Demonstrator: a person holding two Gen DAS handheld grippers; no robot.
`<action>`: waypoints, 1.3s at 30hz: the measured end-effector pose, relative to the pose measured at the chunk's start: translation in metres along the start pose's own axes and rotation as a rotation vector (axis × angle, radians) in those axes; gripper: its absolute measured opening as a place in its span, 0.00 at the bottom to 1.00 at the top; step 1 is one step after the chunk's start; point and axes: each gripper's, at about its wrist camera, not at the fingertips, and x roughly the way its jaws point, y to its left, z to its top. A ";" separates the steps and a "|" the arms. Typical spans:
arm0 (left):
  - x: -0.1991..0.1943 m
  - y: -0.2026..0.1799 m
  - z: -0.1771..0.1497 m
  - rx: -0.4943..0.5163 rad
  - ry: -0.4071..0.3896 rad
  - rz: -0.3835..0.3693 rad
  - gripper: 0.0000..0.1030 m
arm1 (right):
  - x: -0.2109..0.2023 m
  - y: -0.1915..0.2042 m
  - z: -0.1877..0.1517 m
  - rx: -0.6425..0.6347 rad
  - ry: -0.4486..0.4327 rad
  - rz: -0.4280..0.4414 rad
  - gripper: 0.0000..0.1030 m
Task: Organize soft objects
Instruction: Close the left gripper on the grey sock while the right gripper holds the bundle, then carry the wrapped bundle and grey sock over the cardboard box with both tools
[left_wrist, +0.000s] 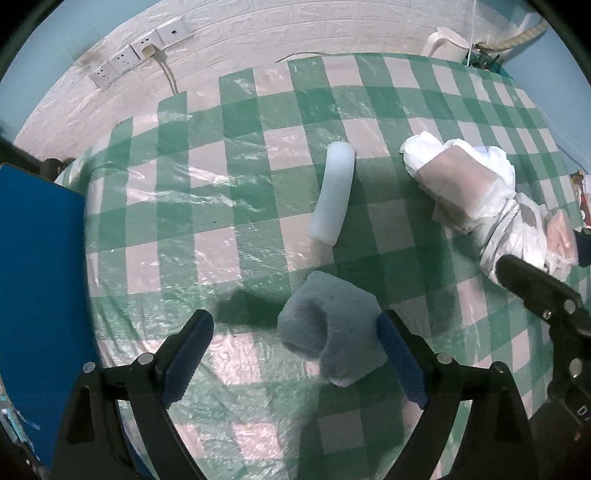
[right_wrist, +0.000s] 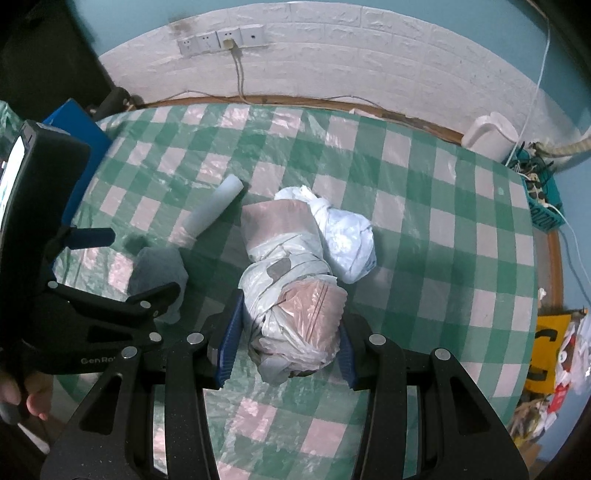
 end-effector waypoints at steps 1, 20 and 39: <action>0.002 0.001 0.002 0.002 -0.003 -0.003 0.89 | 0.001 0.000 0.000 -0.003 0.003 -0.003 0.43; -0.011 -0.007 -0.010 0.052 -0.036 -0.015 0.26 | -0.002 0.014 0.003 -0.044 -0.002 -0.019 0.43; -0.056 0.046 -0.034 0.006 -0.085 0.086 0.25 | -0.044 0.045 0.009 -0.096 -0.075 -0.017 0.43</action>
